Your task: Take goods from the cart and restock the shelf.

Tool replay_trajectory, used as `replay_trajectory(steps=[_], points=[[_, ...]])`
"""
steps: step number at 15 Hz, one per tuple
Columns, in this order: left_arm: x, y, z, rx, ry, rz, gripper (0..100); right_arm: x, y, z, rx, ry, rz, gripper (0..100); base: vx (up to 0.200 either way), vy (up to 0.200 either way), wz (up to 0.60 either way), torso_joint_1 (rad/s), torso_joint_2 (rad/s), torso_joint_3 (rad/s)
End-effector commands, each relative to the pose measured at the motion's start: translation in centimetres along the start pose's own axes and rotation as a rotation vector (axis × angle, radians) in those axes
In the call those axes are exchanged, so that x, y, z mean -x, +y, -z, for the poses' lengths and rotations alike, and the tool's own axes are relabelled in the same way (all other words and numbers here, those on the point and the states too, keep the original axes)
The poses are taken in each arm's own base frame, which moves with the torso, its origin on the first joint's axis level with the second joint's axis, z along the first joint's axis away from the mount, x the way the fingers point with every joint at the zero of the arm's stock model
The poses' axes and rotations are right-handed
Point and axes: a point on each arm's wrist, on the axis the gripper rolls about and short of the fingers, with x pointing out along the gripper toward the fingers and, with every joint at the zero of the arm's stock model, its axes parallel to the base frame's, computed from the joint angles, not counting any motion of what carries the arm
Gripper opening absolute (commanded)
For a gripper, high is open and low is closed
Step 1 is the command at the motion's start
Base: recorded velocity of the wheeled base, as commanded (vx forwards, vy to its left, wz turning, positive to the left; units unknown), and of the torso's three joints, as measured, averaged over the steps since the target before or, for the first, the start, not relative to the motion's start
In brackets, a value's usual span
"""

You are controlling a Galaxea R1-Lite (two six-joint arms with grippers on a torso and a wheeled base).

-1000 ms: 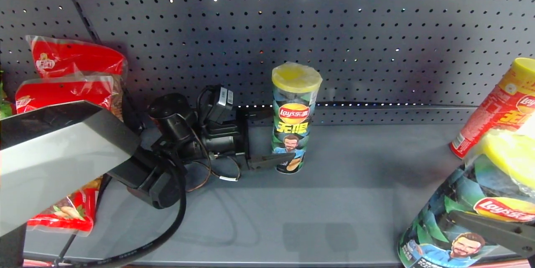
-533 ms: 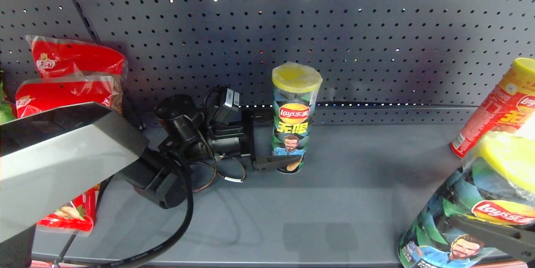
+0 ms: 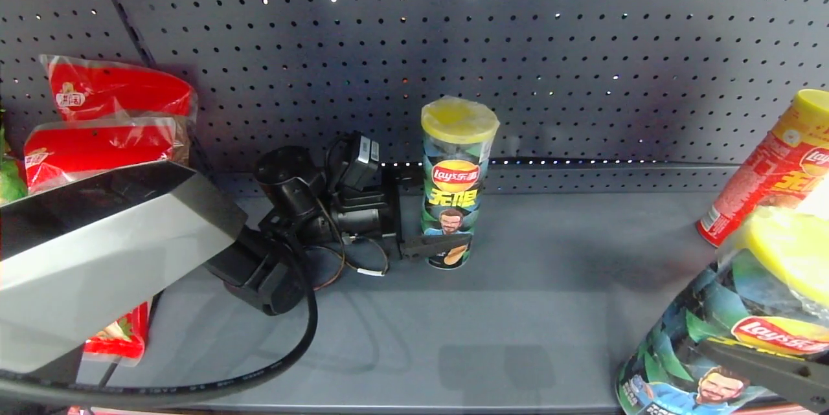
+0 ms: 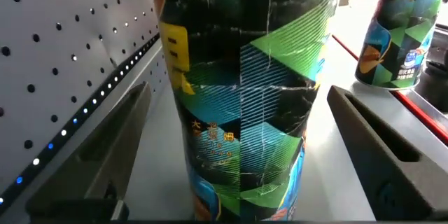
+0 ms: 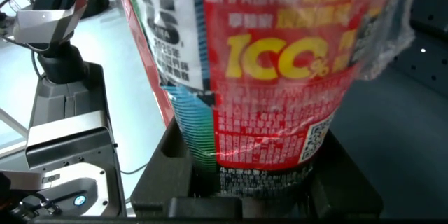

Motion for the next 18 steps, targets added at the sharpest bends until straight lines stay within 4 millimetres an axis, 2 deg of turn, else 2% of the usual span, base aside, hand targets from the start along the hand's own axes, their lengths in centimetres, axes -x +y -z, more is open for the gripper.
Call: replay_trajectory(steps=[1,5,8,9,11,13,15,16,18], points=[[-0.4,0.1,0.2,-0.003,-0.005,0.008,0,0.0,-0.1,0.0,-0.002,0.002,0.001,0,0.000,0.000,0.00,0.000,0.00,0.000],[-1.0,0.0,0.1,-0.020,-0.019,0.009,0,0.0,-0.1,-0.1,0.002,-0.001,-0.001,0,0.000,0.000,0.00,0.000,0.00,0.000],[-1.4,-0.8,-1.4,-0.041,-0.039,0.027,0,-0.1,-0.2,-0.3,0.011,-0.006,0.000,0,0.000,0.000,0.00,0.000,0.00,0.000],[-1.5,-1.7,-3.0,-0.051,-0.051,0.042,0,-0.1,-0.3,-0.7,0.024,-0.014,0.003,0,0.000,0.000,0.00,0.000,0.00,0.000],[-1.3,-3.5,-4.0,-0.025,-0.047,0.061,0,-0.1,-0.4,-0.9,0.028,-0.016,0.007,0,0.000,0.000,0.00,0.000,0.00,0.000],[-0.8,-6.4,-4.9,0.016,-0.034,0.079,0,-0.2,-0.5,-0.9,0.028,-0.016,0.007,0,0.000,0.000,0.00,0.000,0.00,0.000],[-0.1,-7.5,-5.0,0.041,-0.019,0.073,0,-0.2,-0.6,-1.1,0.033,-0.019,0.007,0,0.000,0.000,0.00,0.000,0.00,0.000],[0.6,-8.7,-4.7,0.078,0.006,0.068,0,-0.3,-0.7,-1.3,0.038,-0.022,0.009,0,0.000,0.000,0.00,0.000,0.00,0.000],[0.8,-10.0,-4.9,0.104,0.017,0.068,0,-0.3,-0.8,-1.5,0.045,-0.027,0.010,0,0.000,0.000,0.00,0.000,0.00,0.000]])
